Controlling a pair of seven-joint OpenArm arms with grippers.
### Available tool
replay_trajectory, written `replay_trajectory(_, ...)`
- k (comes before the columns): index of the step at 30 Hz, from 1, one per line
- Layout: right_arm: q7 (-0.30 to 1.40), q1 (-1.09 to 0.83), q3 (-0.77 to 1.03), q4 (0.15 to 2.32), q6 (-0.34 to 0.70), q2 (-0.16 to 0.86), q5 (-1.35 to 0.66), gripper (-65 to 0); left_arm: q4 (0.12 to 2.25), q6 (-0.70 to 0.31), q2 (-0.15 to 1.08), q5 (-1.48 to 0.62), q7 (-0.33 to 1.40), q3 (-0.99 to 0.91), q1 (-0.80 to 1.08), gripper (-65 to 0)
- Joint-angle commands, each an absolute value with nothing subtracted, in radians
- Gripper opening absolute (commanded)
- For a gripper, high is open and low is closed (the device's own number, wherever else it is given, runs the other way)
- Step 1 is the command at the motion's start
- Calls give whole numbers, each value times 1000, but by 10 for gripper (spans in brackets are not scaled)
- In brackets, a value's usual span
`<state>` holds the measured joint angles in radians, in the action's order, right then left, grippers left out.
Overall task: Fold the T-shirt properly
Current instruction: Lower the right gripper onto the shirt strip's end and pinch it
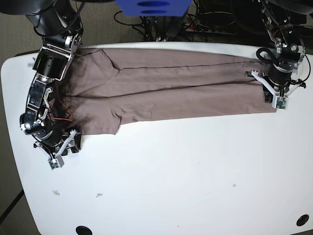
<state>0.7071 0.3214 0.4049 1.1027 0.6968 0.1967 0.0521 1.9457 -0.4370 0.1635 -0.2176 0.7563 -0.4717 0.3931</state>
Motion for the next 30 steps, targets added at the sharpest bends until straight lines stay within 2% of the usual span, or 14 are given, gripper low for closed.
replay_trajectory(1,736,320,404,1077,698,202,103,-394,1959,-433,175,-223,744,-479,391,-615)
replay_trajectory(16,726,320,357,1143,691,202,94,-370,1956,-436,177,-226,732,-479,394,-616)
replay_trajectory(18,729,322,340,1146,684,207,93,-359,1955,-436,178,-226,732,-478,395,-616)
replay_trajectory(26,764,330,289,1143,698,211,101,-236,1957,-436,177,-230,729,-480,396,-616)
replay_trajectory(30,772,322,282,1144,698,210,90,-229,1955,-435,178,-228,723,-481,394,-618)
